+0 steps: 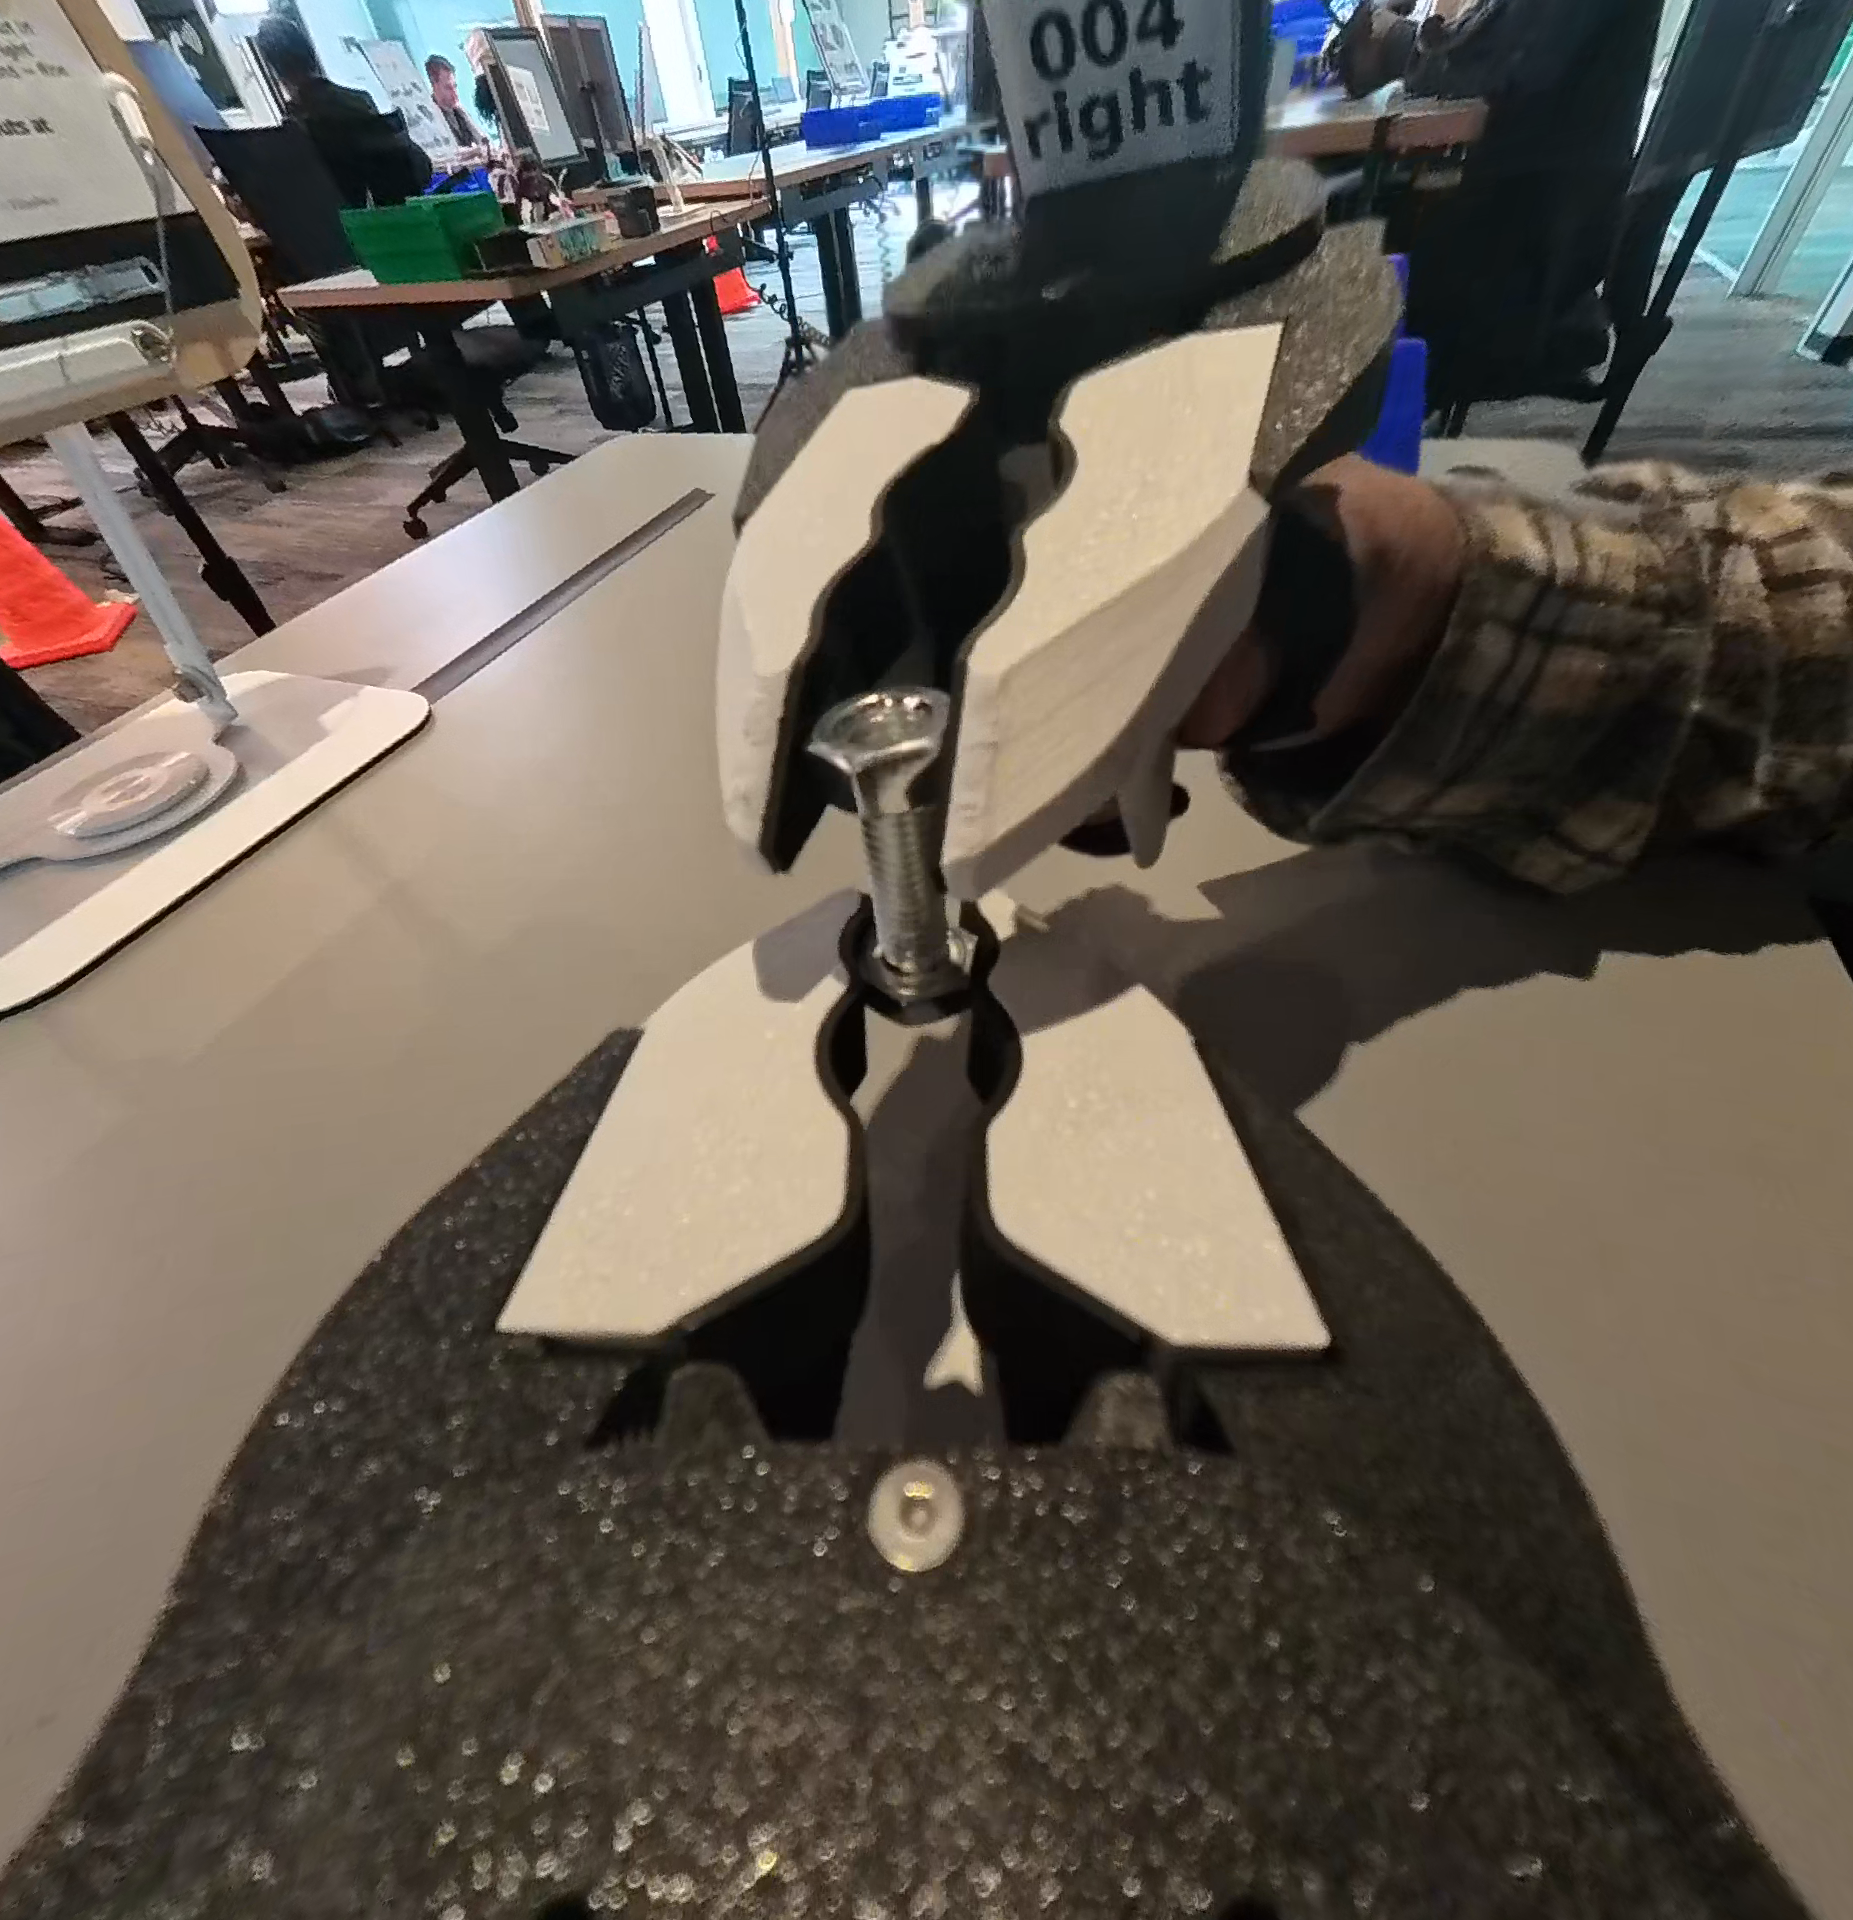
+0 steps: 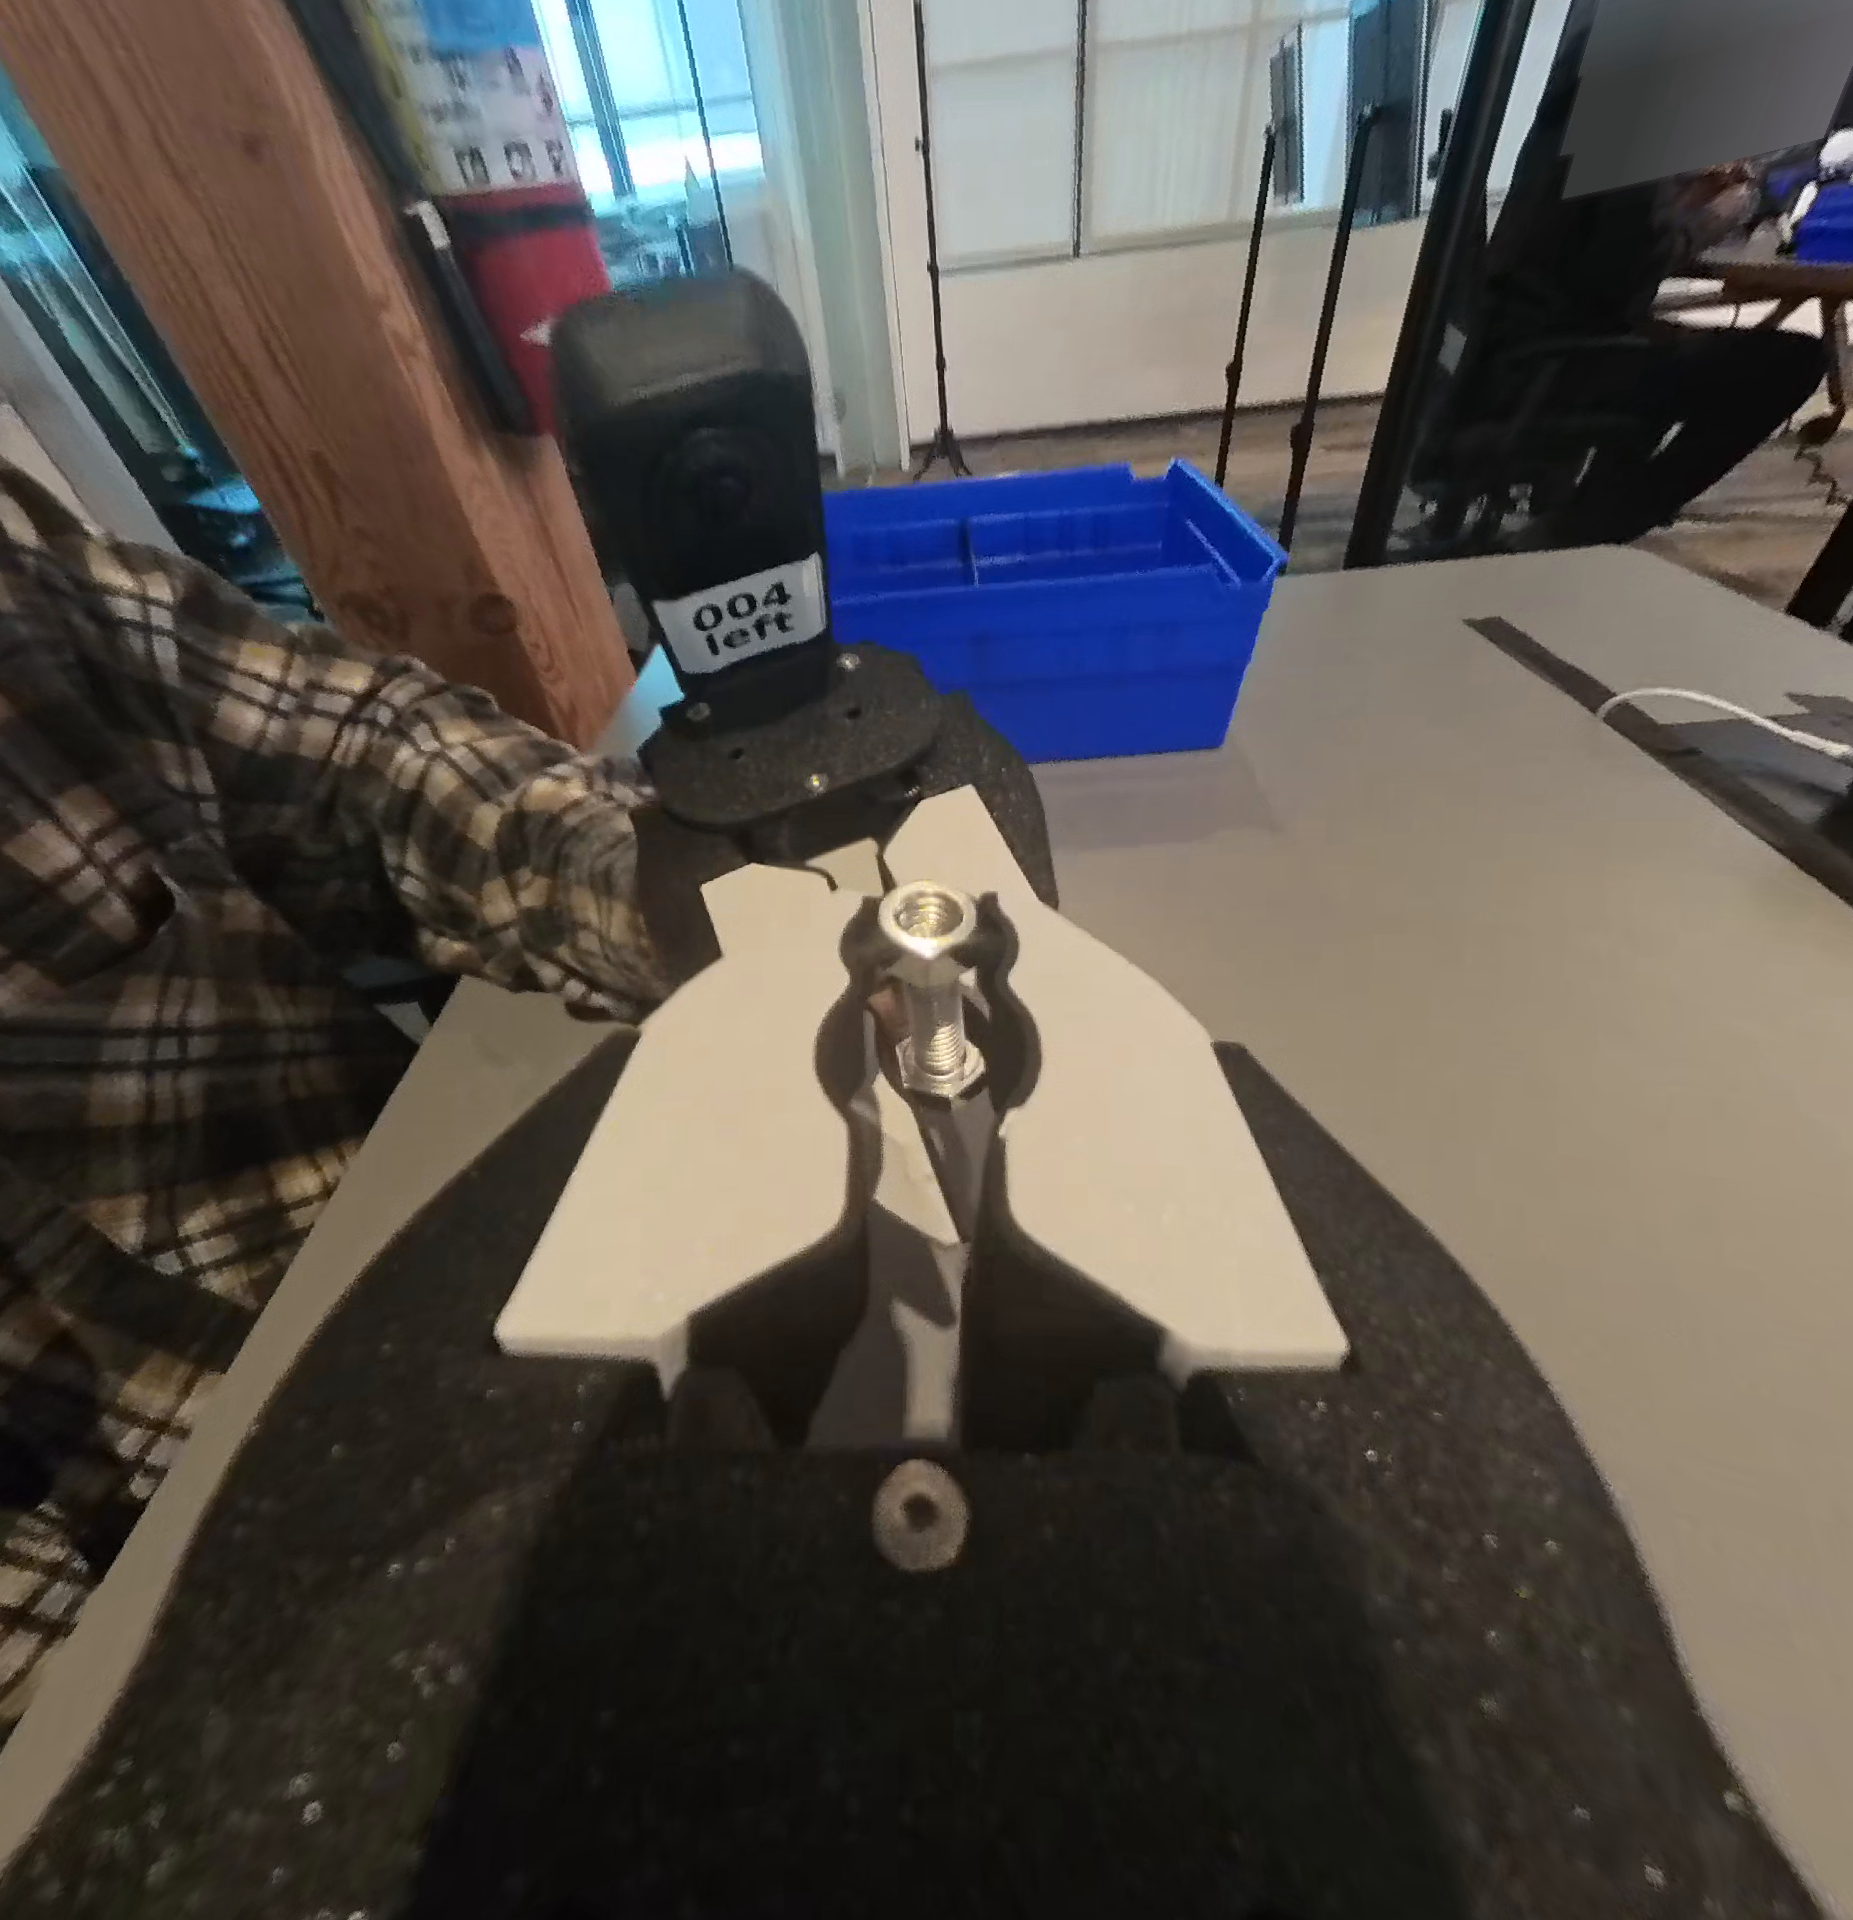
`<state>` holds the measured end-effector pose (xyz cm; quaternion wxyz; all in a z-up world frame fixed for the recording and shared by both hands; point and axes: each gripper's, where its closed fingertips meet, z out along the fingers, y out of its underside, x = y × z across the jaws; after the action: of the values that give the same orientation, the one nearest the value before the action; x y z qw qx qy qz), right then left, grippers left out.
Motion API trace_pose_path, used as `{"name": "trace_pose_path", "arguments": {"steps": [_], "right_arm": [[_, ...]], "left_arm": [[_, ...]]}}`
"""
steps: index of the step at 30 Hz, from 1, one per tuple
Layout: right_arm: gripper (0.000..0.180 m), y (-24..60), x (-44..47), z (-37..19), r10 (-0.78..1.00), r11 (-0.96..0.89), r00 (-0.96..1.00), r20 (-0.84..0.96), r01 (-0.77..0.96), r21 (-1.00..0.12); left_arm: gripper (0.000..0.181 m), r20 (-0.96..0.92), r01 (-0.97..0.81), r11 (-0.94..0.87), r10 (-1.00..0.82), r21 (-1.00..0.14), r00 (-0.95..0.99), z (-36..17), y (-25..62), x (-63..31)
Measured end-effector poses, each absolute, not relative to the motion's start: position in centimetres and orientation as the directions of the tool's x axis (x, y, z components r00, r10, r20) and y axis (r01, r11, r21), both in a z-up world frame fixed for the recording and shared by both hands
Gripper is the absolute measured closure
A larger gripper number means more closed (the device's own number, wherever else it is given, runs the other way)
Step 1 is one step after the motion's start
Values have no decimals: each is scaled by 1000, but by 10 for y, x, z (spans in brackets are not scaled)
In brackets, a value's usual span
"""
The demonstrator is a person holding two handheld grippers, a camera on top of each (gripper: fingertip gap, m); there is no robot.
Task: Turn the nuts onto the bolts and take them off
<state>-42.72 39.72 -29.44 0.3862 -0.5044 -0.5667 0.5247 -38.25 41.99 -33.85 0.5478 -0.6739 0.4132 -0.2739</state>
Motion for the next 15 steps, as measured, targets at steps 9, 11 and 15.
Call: {"name": "trace_pose_path", "arguments": {"steps": [9,11,15], "right_arm": [[162,403,-423,-303,987,-12,-156,-43,194,-981],[162,404,-423,-304,987,-14,-153,-45,198,-980],[161,404,-424,-303,988,-11,-150,-40,191,-982]], "left_arm": [[166,-105,-318,-80,-845,-945,524,-348,424,-382],[166,-92,-315,-92,-847,-945,523,-349,425,-382],[166,-76,-297,-96,-852,-950,518,-349,424,-382]]}}
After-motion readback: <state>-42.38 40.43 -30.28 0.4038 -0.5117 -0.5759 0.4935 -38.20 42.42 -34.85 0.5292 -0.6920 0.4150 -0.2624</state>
